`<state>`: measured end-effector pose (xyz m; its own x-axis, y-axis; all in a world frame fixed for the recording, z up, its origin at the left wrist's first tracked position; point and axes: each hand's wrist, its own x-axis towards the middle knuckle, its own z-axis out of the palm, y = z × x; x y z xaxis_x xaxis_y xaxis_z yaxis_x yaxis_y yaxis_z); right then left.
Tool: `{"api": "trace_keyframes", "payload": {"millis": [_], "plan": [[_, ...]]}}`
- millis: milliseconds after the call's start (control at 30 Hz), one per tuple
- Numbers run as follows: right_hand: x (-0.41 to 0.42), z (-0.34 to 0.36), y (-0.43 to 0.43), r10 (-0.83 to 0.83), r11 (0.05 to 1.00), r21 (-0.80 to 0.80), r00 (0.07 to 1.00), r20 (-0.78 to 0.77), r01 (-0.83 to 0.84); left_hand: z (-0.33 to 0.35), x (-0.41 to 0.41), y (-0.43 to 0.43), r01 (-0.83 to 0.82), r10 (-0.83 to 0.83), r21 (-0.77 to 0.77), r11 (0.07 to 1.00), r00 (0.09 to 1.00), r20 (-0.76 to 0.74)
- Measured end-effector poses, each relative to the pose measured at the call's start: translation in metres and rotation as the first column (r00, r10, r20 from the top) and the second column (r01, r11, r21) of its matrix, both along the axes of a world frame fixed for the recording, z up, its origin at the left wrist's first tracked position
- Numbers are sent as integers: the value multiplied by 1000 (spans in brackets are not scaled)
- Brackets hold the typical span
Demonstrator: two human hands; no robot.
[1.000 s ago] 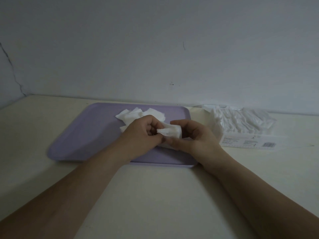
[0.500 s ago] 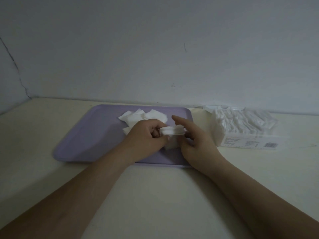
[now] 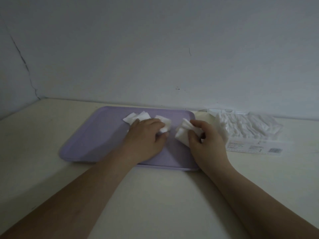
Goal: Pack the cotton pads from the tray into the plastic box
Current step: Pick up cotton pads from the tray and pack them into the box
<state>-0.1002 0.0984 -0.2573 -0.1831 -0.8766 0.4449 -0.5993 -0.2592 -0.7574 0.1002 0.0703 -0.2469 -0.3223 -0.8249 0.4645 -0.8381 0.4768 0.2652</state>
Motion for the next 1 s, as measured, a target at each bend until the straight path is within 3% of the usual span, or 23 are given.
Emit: {"api": "trace_keyframes", "payload": {"millis": [133, 233, 300, 367, 433, 667, 767, 833, 900, 1000], "plan": [[-2, 1, 0, -1, 1000, 28, 1000, 25, 0, 2, 2, -1, -73, 66, -29, 997, 977, -201], [-2, 1, 0, 11, 999, 43, 999, 38, -13, 2, 3, -5, -48, 77, 99, 994, 945, -317], [-2, 1, 0, 26, 998, 56, 999, 47, -29, 6, 6, -6, -32, 123, 271, 962, 937, -328], [-3, 0, 1, 36, 997, 60, 998, 54, -39, 7, 9, -7, -40, 133, 350, 936, 960, -247], [-3, -1, 1, 42, 997, 68, 997, 60, -46, 8, 8, -5, -8, 91, 357, 934, 973, -214], [-3, -2, 0, 42, 997, 57, 996, 76, -46, 22, 7, -1, 111, 29, 349, 930, 928, -373], [-3, -3, -2, 30, 998, 53, 996, 79, -35, 28, 11, 0, 193, 40, 310, 931, 789, -613], [-3, -3, -2, 23, 998, 49, 996, 89, -27, 31, 10, 2, 364, 31, 302, 881, 593, -805], [-4, -2, -3, 17, 999, 46, 995, 102, -22, 30, 4, 5, 493, 59, 295, 818, 439, -896], [-6, -1, -4, 20, 998, 54, 990, 136, -28, 23, -3, 6, 496, 108, 344, 797, 444, -889]]}}
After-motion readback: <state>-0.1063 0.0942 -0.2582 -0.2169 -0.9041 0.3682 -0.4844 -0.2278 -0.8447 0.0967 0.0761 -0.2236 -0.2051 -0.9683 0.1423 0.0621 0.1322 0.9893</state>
